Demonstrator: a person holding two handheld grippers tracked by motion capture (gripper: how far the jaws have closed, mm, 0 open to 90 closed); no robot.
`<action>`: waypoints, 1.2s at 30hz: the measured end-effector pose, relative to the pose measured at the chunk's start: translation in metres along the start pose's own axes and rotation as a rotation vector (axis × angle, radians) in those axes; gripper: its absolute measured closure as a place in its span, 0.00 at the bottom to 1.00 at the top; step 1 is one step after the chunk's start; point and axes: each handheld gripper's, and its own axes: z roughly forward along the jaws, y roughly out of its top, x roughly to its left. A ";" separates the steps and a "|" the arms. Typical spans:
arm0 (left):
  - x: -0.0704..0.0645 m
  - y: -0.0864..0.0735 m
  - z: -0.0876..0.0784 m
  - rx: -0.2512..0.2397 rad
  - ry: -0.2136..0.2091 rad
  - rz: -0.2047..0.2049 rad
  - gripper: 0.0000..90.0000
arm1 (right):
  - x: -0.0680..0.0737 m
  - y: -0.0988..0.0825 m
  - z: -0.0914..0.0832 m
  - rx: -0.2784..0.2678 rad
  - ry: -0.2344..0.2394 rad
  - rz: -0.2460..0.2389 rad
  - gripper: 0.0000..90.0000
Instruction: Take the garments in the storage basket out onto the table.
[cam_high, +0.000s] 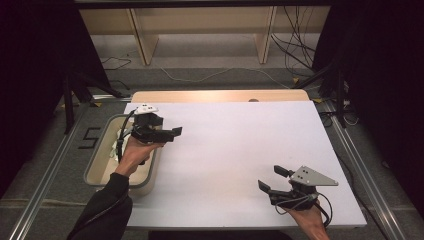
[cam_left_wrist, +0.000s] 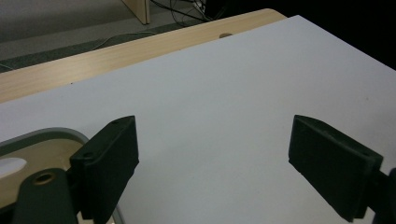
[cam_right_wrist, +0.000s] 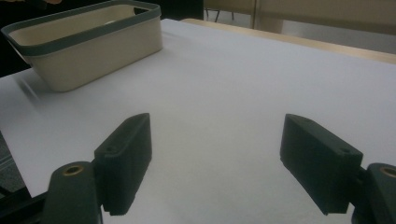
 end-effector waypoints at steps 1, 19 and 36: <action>0.001 0.000 -0.001 0.000 0.004 0.001 0.17 | 0.000 0.000 0.000 0.000 -0.001 0.002 0.29; 0.043 -0.001 -0.027 0.031 0.097 -0.056 0.17 | 0.000 0.000 0.000 0.003 -0.001 -0.001 0.29; 0.087 -0.017 -0.037 0.108 0.216 -0.145 0.17 | 0.000 0.000 0.000 0.005 -0.002 -0.004 0.29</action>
